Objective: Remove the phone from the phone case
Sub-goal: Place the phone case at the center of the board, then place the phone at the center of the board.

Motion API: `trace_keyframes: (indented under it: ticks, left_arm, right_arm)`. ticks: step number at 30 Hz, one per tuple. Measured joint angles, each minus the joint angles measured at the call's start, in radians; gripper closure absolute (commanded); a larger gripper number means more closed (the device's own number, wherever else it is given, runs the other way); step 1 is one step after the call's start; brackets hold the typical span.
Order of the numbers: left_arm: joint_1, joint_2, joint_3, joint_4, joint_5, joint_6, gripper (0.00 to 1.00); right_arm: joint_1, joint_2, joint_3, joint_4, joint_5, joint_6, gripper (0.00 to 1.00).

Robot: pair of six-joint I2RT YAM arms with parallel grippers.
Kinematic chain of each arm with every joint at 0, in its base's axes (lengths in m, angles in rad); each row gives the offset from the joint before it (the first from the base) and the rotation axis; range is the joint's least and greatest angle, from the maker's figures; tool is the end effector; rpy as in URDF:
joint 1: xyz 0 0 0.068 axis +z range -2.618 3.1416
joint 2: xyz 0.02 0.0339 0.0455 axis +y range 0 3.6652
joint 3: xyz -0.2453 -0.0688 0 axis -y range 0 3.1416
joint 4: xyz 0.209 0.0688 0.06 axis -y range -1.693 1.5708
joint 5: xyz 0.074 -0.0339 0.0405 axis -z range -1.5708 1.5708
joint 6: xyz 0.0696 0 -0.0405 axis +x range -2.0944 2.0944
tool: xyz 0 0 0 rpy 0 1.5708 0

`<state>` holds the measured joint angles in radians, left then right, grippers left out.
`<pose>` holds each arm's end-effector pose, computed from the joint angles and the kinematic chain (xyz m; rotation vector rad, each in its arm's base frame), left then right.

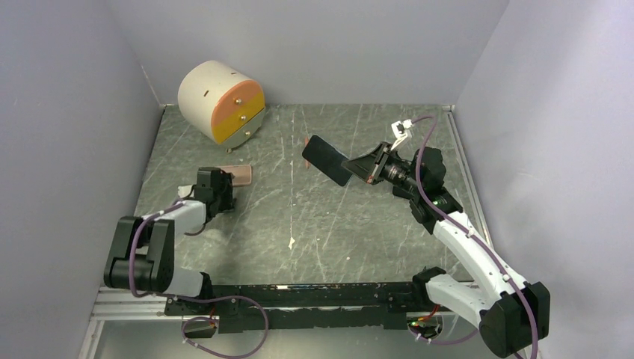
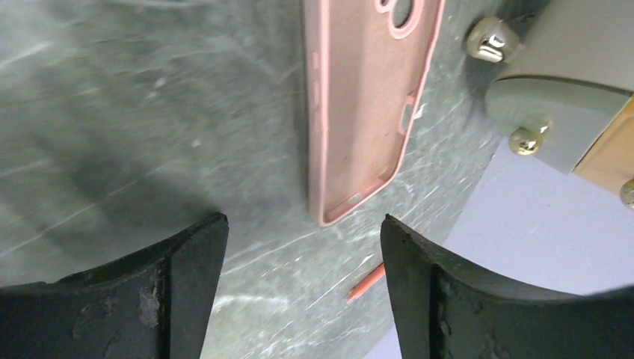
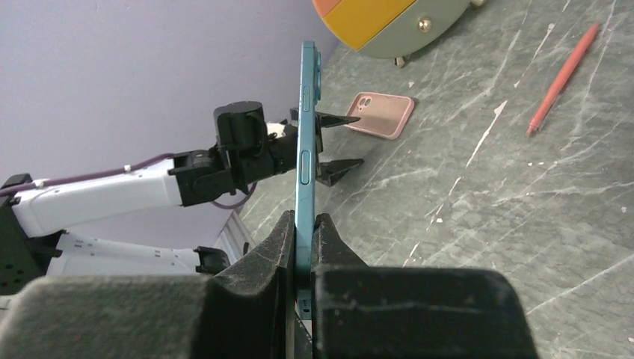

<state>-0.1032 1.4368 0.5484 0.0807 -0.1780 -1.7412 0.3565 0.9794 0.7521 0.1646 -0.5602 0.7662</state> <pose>0.2640 -0.0149 0.1293 -1.8619 1.6199 -0.6557 0.2055 0.1160 0.3202 -0.1058 1.7913 1.2879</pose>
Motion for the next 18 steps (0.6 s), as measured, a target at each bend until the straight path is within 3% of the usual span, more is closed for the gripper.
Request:
trace_keyframes:
  ticks: [9, 18]
  left_arm:
    - [0.0, -0.272, -0.031, -0.225, 0.08, 0.168, 0.19]
    - [-0.005, -0.451, -0.037, -0.188, 0.311, 0.367, 0.19]
  right_arm:
    - [0.0, 0.002, -0.019, 0.01, -0.018, 0.01, 1.0]
    - [0.0, 0.071, -0.03, 0.064, -0.027, 0.069, 1.0]
